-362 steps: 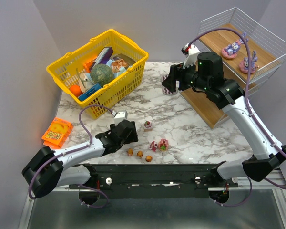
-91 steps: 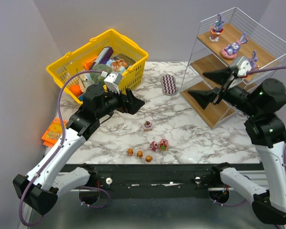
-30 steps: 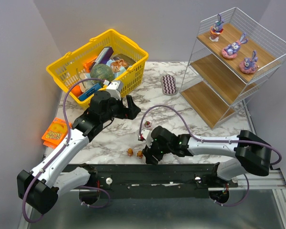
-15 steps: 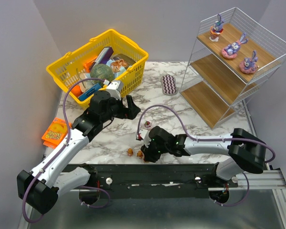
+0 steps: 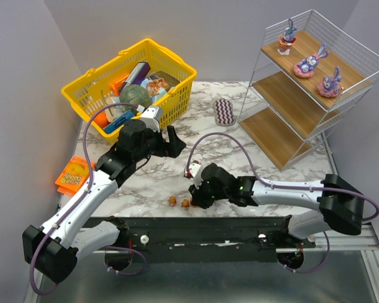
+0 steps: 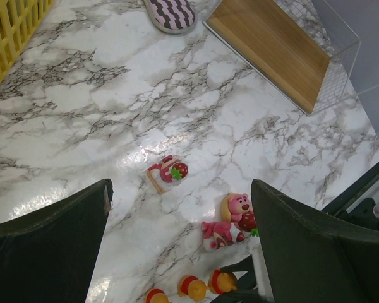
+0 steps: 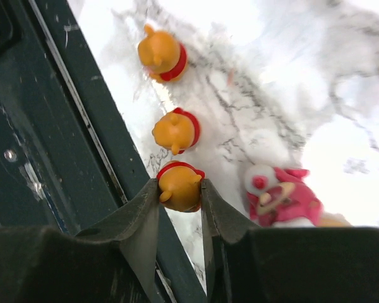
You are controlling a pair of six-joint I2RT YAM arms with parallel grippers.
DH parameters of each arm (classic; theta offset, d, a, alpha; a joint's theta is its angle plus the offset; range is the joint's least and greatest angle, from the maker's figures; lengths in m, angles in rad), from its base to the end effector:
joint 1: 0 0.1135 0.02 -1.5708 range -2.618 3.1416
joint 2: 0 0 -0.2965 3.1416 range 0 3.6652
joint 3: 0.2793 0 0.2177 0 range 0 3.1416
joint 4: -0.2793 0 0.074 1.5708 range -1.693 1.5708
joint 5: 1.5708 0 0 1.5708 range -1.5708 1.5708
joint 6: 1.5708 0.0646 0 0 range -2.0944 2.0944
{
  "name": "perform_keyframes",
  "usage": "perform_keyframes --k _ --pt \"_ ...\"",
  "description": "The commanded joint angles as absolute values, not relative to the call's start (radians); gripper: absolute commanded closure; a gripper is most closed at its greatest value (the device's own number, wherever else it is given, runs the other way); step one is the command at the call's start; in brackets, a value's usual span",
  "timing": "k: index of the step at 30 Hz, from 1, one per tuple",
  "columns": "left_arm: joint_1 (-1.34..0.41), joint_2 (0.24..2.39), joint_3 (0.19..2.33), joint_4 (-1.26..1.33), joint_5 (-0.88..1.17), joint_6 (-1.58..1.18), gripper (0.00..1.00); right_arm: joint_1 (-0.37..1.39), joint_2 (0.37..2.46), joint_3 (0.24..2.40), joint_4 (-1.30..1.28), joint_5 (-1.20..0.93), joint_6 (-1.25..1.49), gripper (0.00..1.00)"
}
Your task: Place and organize the plastic toys onto the shelf
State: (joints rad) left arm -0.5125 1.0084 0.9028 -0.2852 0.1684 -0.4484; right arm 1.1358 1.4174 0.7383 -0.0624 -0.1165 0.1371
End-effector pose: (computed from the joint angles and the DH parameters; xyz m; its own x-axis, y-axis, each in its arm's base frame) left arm 0.1722 -0.1093 0.3495 -0.5673 -0.1712 -0.8055 0.4134 0.7868 -0.4584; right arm 0.1100 0.2545 0.2285 -0.4100 -0.5602 -0.7198 -0.8892 0.4213 0.1786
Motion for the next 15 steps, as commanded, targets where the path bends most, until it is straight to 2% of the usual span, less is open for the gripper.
perform_keyframes --k 1,9,15 --pt "-0.508 1.006 0.928 -0.29 0.158 -0.436 0.01 1.144 1.315 0.805 -0.107 0.093 0.187 0.89" --pt "-0.508 1.012 0.933 -0.279 0.169 -0.442 0.01 1.118 1.319 0.87 -0.291 0.628 0.409 0.93" --pt "-0.508 1.016 0.943 -0.284 0.175 -0.442 0.01 1.014 1.405 0.9 -0.549 0.755 0.777 0.93"
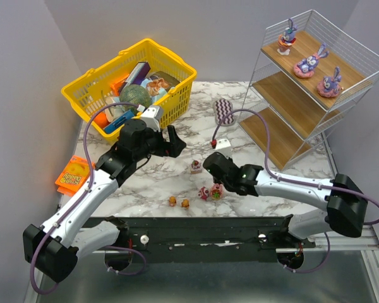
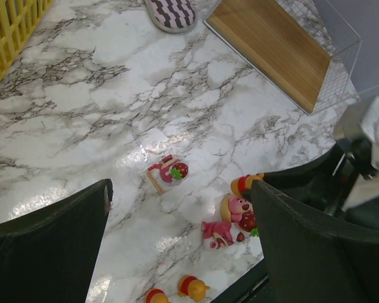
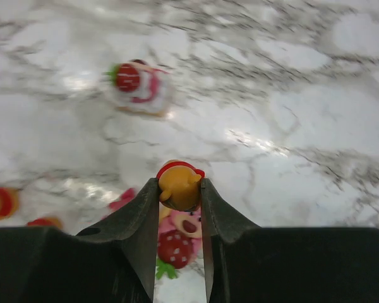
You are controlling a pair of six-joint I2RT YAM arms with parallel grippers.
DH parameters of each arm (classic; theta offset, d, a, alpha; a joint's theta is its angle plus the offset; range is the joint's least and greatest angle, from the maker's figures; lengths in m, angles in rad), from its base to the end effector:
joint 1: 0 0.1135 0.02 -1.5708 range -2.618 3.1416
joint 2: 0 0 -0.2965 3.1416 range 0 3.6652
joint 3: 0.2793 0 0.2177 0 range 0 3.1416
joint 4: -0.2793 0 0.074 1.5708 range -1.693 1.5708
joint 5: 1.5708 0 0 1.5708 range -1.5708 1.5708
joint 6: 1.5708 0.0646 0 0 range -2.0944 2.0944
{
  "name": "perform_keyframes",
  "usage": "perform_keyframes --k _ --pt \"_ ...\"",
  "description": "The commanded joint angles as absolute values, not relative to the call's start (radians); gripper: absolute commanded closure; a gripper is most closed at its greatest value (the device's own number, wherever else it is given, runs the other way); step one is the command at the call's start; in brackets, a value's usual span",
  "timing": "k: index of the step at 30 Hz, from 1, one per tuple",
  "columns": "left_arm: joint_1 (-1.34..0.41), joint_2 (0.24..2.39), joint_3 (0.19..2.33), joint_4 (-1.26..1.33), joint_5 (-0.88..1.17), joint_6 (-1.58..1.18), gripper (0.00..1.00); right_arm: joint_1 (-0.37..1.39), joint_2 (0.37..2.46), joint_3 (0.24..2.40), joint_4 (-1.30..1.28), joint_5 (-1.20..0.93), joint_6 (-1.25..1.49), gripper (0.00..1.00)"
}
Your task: Place and organize the plastic toys onto the shelf
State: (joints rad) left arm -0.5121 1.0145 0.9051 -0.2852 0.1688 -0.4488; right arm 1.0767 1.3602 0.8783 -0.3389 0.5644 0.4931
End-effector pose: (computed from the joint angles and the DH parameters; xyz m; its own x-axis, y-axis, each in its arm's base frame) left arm 0.1735 -0.1100 0.3492 -0.5702 -0.1701 -0.8037 0.4116 0.7875 -0.4587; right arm 0.1532 0.2116 0.2656 -0.5759 -0.2258 -0.7857 -0.3387 0.9406 -0.0221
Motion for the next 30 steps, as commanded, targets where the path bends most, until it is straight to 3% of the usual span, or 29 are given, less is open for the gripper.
perform_keyframes --k 1,18,23,25,30 --pt "-0.508 1.019 0.943 -0.284 0.175 -0.44 0.01 1.0 1.411 0.896 -0.575 0.759 0.808 0.93" --pt "-0.506 1.042 0.951 -0.288 0.196 -0.445 0.01 0.902 1.609 0.923 -0.649 0.827 1.069 0.93" --pt "-0.506 1.051 0.951 -0.282 0.199 -0.445 0.01 0.894 1.579 0.899 -0.604 0.799 1.055 0.8" --pt "-0.506 1.057 0.951 -0.281 0.202 -0.446 0.01 0.893 1.574 0.896 -0.589 0.79 1.046 0.64" --pt "-0.506 1.063 0.951 -0.275 0.213 -0.446 0.01 0.893 1.536 0.903 -0.575 0.767 1.019 0.48"
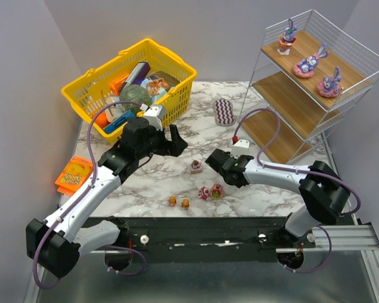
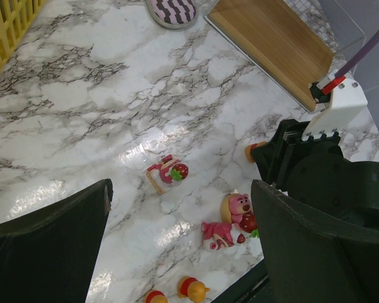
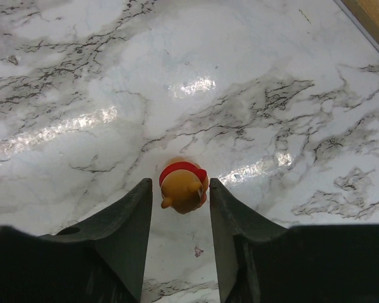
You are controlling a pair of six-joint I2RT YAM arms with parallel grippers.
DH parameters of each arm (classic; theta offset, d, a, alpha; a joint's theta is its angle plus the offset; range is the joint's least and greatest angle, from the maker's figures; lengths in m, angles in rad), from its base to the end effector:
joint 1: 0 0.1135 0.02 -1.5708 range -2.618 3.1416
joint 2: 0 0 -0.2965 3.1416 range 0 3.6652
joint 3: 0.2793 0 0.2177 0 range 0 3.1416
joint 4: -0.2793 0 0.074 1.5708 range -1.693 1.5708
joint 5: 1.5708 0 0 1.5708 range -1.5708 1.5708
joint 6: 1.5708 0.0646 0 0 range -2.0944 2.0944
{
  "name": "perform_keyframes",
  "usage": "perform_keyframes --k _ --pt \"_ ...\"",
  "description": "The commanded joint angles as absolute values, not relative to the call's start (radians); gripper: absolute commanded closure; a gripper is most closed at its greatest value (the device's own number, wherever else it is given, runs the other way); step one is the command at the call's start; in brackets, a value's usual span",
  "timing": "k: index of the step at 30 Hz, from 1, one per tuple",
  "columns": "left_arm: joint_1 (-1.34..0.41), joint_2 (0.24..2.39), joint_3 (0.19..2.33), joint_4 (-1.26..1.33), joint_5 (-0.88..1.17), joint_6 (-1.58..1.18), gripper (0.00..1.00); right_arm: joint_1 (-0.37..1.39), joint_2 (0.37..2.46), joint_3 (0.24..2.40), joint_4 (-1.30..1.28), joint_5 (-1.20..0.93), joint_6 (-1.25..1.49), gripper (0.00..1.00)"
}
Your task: Place and organize the plastic toys onto the shelf
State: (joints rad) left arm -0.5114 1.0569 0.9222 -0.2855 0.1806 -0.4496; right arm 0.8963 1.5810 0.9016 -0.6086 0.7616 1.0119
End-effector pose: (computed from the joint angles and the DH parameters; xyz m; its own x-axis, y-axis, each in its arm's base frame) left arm 0.1820 -0.1155 0.3470 -0.5918 -0.1581 -0.7904 0.4078 0.7871 -0.4628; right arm 0.1955 0.1731 0.2092 -0.6953 0.1130 -0.7098 0.2725 0.9553 -0.1148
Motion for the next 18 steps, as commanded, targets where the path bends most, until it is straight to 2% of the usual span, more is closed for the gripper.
perform_keyframes --k 1,4,9,12,14,18 --pt "-0.506 1.066 0.951 -0.273 0.216 -0.446 0.01 0.893 1.529 0.907 -0.575 0.767 1.014 0.43" --pt "-0.506 1.072 0.951 -0.268 0.227 -0.446 0.01 0.893 1.506 0.919 -0.575 0.755 0.986 0.29" --pt "-0.508 1.084 0.948 -0.253 0.261 -0.449 0.01 0.891 1.441 0.902 -0.58 0.729 0.979 0.27" --pt "-0.508 1.095 0.933 -0.221 0.305 -0.478 0.01 0.891 1.364 0.859 -0.601 0.732 1.006 0.34" --pt "-0.509 1.109 0.91 -0.172 0.345 -0.505 0.01 0.893 1.297 0.813 -0.606 0.729 1.008 0.43" --pt "-0.541 1.156 0.897 -0.112 0.374 -0.537 0.01 0.891 1.209 0.721 -0.601 0.713 1.037 0.66"
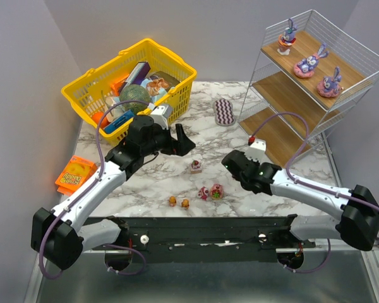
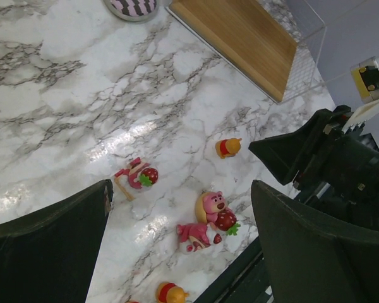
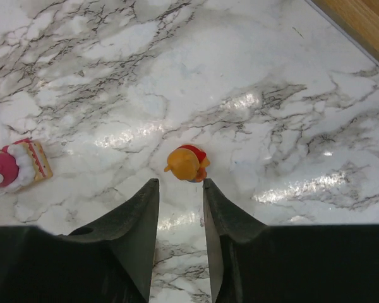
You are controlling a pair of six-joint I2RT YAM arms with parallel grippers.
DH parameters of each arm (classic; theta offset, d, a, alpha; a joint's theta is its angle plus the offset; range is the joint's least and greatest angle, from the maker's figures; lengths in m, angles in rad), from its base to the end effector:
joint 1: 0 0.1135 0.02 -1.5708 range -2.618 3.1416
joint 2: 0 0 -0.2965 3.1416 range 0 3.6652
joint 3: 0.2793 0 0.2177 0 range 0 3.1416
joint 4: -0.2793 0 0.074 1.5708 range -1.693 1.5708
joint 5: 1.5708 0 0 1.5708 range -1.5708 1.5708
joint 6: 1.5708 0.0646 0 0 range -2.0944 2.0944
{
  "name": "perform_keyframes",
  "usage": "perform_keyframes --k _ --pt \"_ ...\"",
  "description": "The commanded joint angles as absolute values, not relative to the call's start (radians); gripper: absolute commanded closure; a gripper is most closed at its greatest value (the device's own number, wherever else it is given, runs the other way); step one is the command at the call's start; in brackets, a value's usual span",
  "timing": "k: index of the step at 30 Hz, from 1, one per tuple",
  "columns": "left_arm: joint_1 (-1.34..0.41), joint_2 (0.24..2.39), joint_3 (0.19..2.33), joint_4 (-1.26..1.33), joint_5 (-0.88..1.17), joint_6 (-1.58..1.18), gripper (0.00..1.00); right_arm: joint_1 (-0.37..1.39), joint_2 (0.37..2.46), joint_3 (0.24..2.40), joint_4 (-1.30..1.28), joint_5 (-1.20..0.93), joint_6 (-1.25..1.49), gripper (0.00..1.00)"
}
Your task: Place and organize the plastic toys onto the shelf
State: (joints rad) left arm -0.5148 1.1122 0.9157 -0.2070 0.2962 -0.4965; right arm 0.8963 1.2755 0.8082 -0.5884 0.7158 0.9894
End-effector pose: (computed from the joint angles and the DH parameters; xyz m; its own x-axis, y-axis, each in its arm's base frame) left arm 0.1914 -0.1299 0.3441 -0.6361 -0.1636 -0.7541 0.4567 0.7078 -0.5389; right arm 0.1630 0.1360 0.2497 -0.6223 0.2315 -0.7478 0.2414 0.9655 0.0981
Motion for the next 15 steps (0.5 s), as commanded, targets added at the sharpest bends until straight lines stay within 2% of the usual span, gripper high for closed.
perform_keyframes --k 1,3,4,7,15 --pt "-0.557 1.179 0.911 -0.11 0.368 -0.534 0.01 0.893 1.201 0.707 -0.598 0.71 1.045 0.74" --pt "-0.604 1.204 0.928 -0.112 0.348 -0.525 0.01 0.885 1.207 0.677 -0.597 0.692 1.058 0.82" --pt "-0.624 1.232 0.946 -0.11 0.342 -0.514 0.02 0.884 1.218 0.67 -0.595 0.683 1.065 0.9" --pt "-0.69 1.282 0.966 -0.114 0.304 -0.506 0.06 0.864 1.267 0.647 -0.568 0.655 1.077 0.99" --pt "-0.744 1.374 0.957 -0.077 0.267 -0.54 0.09 0.786 1.327 0.543 -0.286 0.601 0.953 0.99"
